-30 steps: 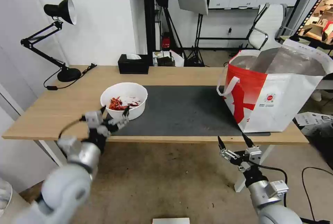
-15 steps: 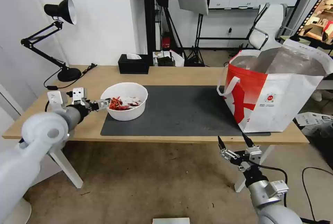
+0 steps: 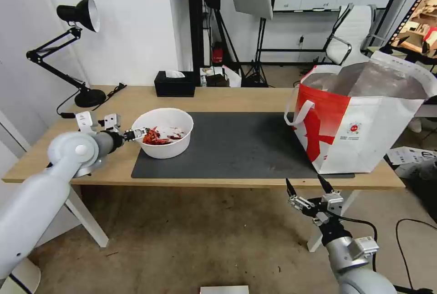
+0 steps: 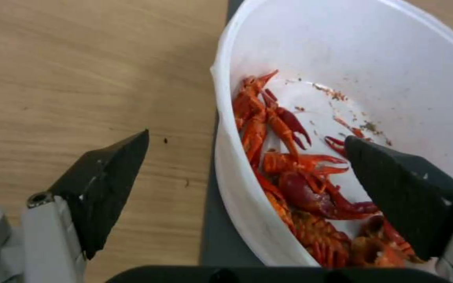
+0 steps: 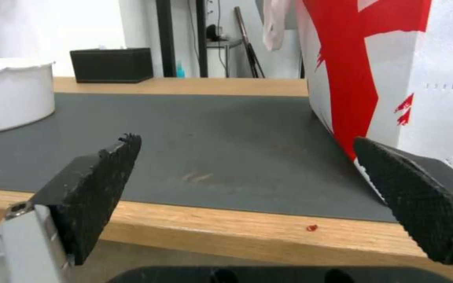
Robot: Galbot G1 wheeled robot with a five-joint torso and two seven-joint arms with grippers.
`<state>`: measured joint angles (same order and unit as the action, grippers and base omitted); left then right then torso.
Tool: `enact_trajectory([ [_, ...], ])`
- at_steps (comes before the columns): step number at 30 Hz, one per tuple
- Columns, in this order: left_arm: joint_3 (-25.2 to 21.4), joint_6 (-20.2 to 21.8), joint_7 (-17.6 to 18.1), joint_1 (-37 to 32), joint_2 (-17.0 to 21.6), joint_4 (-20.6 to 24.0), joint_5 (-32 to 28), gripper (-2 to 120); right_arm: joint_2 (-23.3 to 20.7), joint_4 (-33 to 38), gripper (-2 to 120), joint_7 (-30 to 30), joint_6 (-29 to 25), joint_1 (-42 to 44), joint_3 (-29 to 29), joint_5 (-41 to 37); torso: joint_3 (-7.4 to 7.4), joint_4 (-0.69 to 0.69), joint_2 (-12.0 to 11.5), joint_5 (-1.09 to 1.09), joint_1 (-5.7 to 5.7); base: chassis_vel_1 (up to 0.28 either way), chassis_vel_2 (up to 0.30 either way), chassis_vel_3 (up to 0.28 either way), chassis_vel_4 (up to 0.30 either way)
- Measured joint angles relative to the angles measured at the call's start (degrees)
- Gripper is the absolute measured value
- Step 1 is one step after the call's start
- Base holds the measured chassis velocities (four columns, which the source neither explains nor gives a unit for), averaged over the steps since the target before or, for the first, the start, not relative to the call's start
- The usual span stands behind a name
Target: Pick up the trash from the table and place it into the takeout bag.
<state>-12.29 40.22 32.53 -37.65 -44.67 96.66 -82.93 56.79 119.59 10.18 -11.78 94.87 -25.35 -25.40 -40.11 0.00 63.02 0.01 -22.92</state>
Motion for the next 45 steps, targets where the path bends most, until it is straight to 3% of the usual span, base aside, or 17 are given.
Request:
enact_trajectory([
  [7,1.2,0.6,5.2,2.2,-1.9,-2.4,-4.4,95,0.0,0.0,100,0.0,0.0,0.0,0.0,0.0,0.00,0.00,0.0,-0.01,0.00,0.000,0.000,0.000,0.000],
  [14,2.5,0.7,7.9,4.3,-2.9,-4.3,-7.8,69,0.0,0.0,100,0.0,0.0,0.0,0.0,0.0,0.00,0.00,0.0,0.00,0.00,0.000,0.000,0.000,0.000],
  [16,2.6,0.7,8.0,4.3,-3.0,-4.3,-8.0,67,0.0,0.0,100,0.0,0.0,0.0,0.0,0.0,0.00,0.00,0.0,0.00,0.01,0.000,0.000,0.000,0.000],
  [18,3.1,0.6,8.9,4.9,-3.3,-4.7,-8.8,52,0.0,0.0,100,0.0,0.0,0.0,0.0,0.0,0.01,0.00,0.0,0.00,0.01,0.000,0.000,0.000,0.000],
  [22,3.3,0.5,9.2,5.1,-3.5,-4.8,-9.0,43,0.0,0.0,100,0.0,0.0,0.0,0.0,0.0,0.01,0.00,0.0,0.00,0.01,0.000,0.000,0.000,0.000],
  [32,3.3,0.1,9.6,4.8,-3.7,-4.5,-9.0,2,0.0,0.0,100,0.0,0.0,0.0,0.0,0.0,0.00,0.00,0.0,-0.02,0.01,0.000,0.000,0.000,0.000],
  [41,2.8,-1.8,9.5,4.5,-3.5,-2.5,-8.2,0,0.0,0.0,100,0.0,0.0,0.0,0.0,0.0,0.00,0.01,0.0,-0.02,0.01,0.000,0.000,0.000,0.000],
  [45,3.7,-4.4,7.4,5.2,-3.1,-0.2,-3.4,0,0.0,0.0,100,0.0,0.0,0.0,0.0,0.0,0.00,0.00,0.0,0.00,0.01,0.000,0.000,0.000,0.000],
])
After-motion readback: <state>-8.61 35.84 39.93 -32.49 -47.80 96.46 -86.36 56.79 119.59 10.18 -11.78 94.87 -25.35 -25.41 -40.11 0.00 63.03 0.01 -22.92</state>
